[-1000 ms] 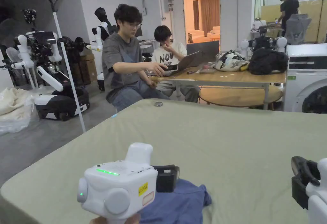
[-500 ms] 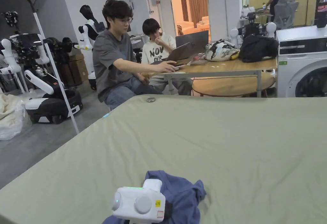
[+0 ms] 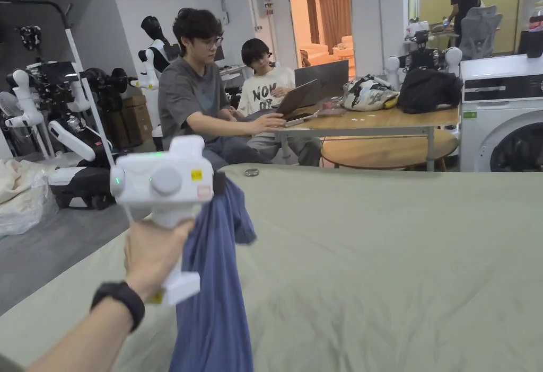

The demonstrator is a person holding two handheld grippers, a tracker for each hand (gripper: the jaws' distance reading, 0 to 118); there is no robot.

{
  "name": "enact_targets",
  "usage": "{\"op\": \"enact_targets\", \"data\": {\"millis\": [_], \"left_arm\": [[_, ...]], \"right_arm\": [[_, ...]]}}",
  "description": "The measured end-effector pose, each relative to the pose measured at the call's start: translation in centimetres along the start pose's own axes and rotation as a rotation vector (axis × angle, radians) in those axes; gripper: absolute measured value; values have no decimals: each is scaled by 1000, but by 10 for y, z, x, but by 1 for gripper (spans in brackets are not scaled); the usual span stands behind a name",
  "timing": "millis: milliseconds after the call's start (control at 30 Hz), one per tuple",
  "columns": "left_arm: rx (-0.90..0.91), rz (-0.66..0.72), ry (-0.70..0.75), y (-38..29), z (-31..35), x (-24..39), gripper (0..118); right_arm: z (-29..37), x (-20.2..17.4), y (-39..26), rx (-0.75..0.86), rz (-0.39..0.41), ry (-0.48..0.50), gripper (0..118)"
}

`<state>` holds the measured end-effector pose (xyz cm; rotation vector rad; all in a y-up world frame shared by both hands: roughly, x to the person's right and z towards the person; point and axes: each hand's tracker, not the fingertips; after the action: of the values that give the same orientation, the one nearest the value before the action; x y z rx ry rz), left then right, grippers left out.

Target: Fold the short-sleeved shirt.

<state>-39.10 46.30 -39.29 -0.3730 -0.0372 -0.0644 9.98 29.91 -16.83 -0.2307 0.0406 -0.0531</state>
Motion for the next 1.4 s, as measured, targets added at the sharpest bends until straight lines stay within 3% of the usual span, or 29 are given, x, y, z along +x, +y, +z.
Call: {"op": "enact_targets", "data": {"millis": [167, 267, 367, 600, 767, 800, 833, 867, 900, 1000, 1100, 1367, 1400], "left_arm": [[120, -140, 33, 82, 16, 57, 0], [59, -215, -64, 71, -2, 117, 0], [-14, -219, -221, 17, -34, 188, 0], [-334, 1, -698, -154, -71, 378, 0], [-489, -92, -913, -236, -22, 502, 0], [-510, -164, -934, -247, -16, 518, 6], [-512, -183, -943, -254, -11, 524, 25], [-492, -180, -944, -259, -6, 526, 46], [-485, -166, -964, -260, 0, 524, 54], [-415, -83, -987, -247, 5, 493, 54], [-243, -47, -912, -209, 11, 435, 54], [107, 19, -513, -134, 38, 241, 54], [141, 9, -475, -132, 44, 223, 47]], "right_arm": [[6, 5, 12, 20, 19, -23, 0], [9, 17, 13, 30, -4, -38, 0], [13, 30, 16, 35, -39, -60, 0], [40, 67, 17, 64, -42, -160, 0], [61, 97, 19, 68, -61, -240, 0], [65, 101, 18, 65, -54, -255, 0], [67, 104, 18, 62, -51, -267, 0], [70, 106, 17, 59, -51, -275, 0], [73, 108, 16, 54, -54, -276, 0], [73, 108, 11, 43, -44, -283, 0], [64, 103, 10, 37, -32, -262, 0], [36, 72, 13, 44, -8, -199, 0], [33, 70, 13, 44, -11, -193, 0]]}}
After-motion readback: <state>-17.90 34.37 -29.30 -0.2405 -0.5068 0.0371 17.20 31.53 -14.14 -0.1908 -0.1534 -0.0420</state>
